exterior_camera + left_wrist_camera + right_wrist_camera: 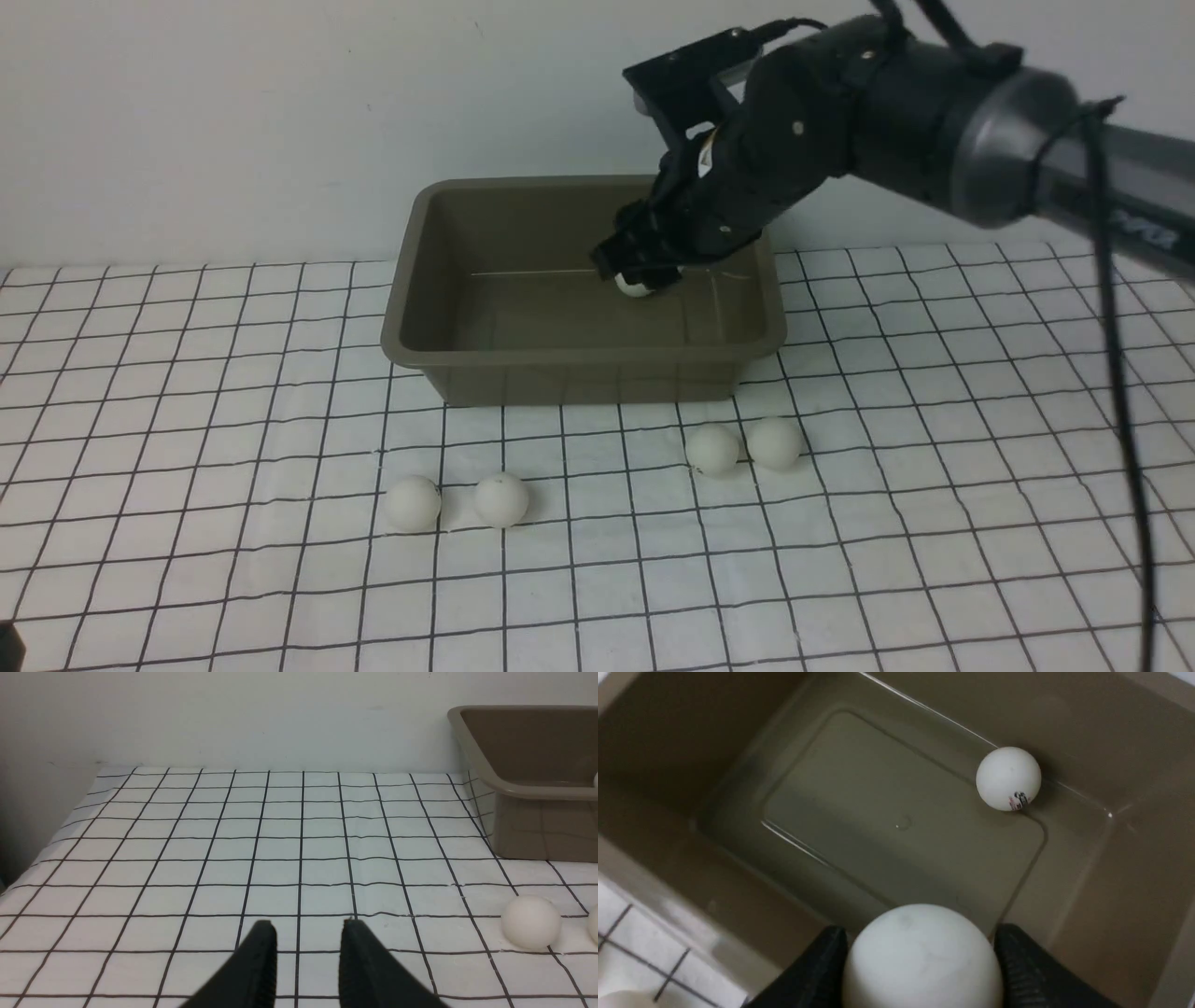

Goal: Put the table tennis balls into the box on the white checkered tablecloth.
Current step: 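Release the ping pong ball into the bin and lift the gripper away, then reach for and grasp a ping pong ball on the table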

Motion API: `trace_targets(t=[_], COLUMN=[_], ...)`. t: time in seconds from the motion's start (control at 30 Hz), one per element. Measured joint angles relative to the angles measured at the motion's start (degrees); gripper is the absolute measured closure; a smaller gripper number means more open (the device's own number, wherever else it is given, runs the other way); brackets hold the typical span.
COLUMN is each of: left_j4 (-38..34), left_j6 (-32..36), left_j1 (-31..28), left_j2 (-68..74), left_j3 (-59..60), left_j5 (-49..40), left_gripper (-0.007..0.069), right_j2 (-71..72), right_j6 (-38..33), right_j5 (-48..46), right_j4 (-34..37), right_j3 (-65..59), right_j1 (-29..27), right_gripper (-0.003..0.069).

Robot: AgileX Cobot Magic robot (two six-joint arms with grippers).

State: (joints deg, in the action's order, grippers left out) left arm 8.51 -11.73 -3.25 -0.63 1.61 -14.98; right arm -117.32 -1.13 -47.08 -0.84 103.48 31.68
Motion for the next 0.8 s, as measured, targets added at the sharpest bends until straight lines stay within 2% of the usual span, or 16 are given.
trace_targets(t=[0.1,0.27,0.43,0.53,0.8], left_j4=[0.0,0.0,0.0,0.0,0.0], left_j6=[0.0,0.0,0.0,0.0,0.0], left_j1=[0.0,0.0,0.0,0.0,0.0], left_j2=[0.0,0.0,0.0,0.0,0.0], left_j3=[0.0,0.0,0.0,0.0,0.0], left_j5=[0.0,0.0,0.0,0.0,0.0], left_gripper=[0.045,0.045,0.045,0.045,0.045], right_j2=[-5.9,-9.3,-10.0,-9.2,2.5], right_j6=[0.0,-0.1,-0.1,-0.2,-0.3], right_j5=[-1.6,-2.3,-3.3,-4.1,-15.0], right_j4=[-0.5,-0.5,-0.5,-1.1,-10.4], right_j3=[5.9,9.0,9.1,9.1,9.2], right_j1=[0.0,0.0,0.0,0.0,-0.4], right_gripper=[0.0295,0.0285,0.0211,0.0193,0.0189])
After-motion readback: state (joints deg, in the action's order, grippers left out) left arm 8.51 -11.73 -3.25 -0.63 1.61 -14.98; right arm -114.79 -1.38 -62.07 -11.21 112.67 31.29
